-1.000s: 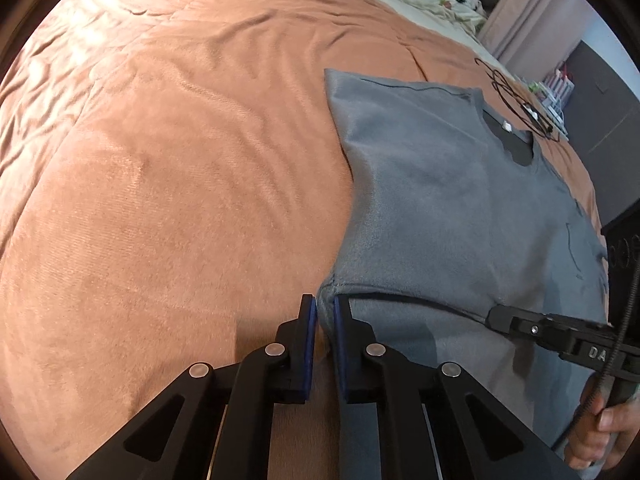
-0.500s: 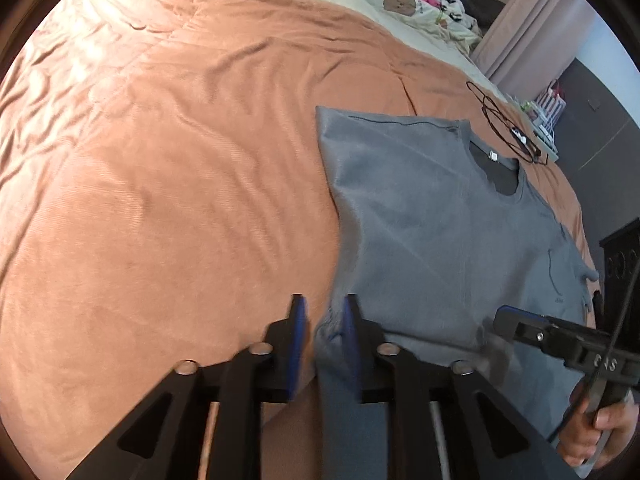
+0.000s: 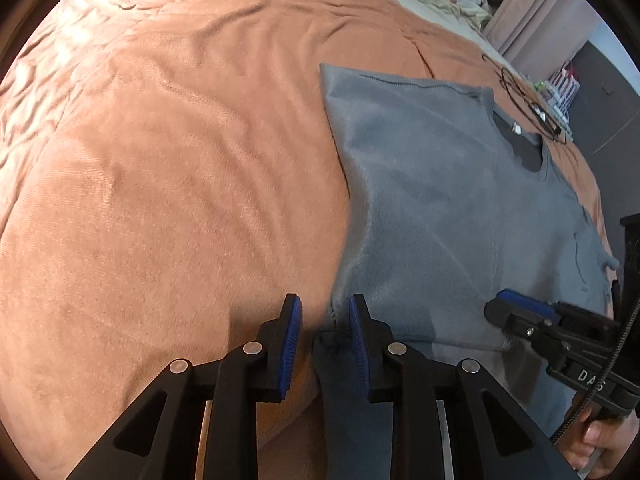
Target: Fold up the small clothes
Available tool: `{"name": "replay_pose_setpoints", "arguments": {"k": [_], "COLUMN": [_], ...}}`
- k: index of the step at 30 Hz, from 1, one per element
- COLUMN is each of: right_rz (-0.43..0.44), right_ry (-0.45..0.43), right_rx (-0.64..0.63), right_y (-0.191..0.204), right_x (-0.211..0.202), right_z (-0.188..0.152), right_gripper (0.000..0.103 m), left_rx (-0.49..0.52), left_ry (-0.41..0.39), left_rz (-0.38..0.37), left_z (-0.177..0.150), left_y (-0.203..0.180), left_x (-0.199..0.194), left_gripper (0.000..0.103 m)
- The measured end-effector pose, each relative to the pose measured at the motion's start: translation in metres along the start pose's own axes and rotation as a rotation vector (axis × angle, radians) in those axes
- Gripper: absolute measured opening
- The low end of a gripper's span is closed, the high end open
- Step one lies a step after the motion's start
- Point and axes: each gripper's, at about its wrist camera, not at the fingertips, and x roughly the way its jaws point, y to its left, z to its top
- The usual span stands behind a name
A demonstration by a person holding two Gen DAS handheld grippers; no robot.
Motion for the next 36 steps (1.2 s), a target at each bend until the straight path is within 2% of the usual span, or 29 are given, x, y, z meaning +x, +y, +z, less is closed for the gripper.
{"name": "replay_pose_setpoints", "arguments": {"k": [5,10,12,13,14,15,16,18,19,21,23,26,31,36], "right_rz": [-0.005,0.01,-0.004,-0.007,-0.009,-0.014,-0.018,-0.026,-0.025,-0.042,-0.057,-0.059,-0.063,-0.07], "right_ry": [0.026,-0.007,-0.027,-0.036,-0.05,-0.07,-0.084,-0.112,-0.122,-0.15,-0.186,-0.244,-0.28,-0.294], "right_rx": [0.049,0.065,0.053,0.051,0.047,0.043,0.041,0.039,0.038,0.035,0.037,0.051,0.056,0.065], "right_y": [-0.008,-0.021,-0.022,-0.024,-0.025,-0.026,-0.03,-0.033,-0.036,-0.037,-0.041,-0.044,-0.052,-0.07], "right_x": [-0.01,-0.043,-0.06,-0.066,-0.076,-0.088,-0.097,-0.117,-0.126,-0.148,-0.168,-0.2,-0.238,-0.267], "right_z": [-0.002,-0.009,-0.01,-0.012,-0.016,-0.019,-0.021,-0.027,-0.031,-0.039,-0.047,-0.062,-0.094,-0.119], "right_gripper": [0.024,0.025,0.031,0.042,0.057,0.064,0.072,0.076,0.08,0.088,0.102,0.103,0.103,0.103], "left_rx": [-0.007,-0.006,-0.019,-0.022,-0.022,-0.02,-0.016,-0.01,-0.009,-0.014,-0.015,0.007,0.039,0.119], "left_ry": [0.011,-0.026,-0.04,-0.047,-0.055,-0.064,-0.078,-0.112,-0.137,-0.168,-0.199,-0.238,-0.272,-0.307], "left_rz": [0.032,0.046,0.037,0.035,0.037,0.04,0.043,0.049,0.047,0.04,0.047,0.066,0.051,0.058], "left_z": [-0.007,-0.013,-0.015,-0.016,-0.017,-0.019,-0.02,-0.023,-0.025,-0.025,-0.029,-0.034,-0.046,-0.058], "left_y": [0.0,-0.004,-0.006,-0.007,-0.01,-0.012,-0.016,-0.023,-0.027,-0.035,-0.044,-0.062,-0.093,-0.131], "left_x": [-0.014,-0.044,-0.058,-0.065,-0.072,-0.079,-0.086,-0.1,-0.111,-0.122,-0.138,-0.156,-0.18,-0.194], "left_gripper": [0.027,0.027,0.027,0.029,0.035,0.045,0.05,0.067,0.071,0.088,0.099,0.099,0.1,0.1]}}
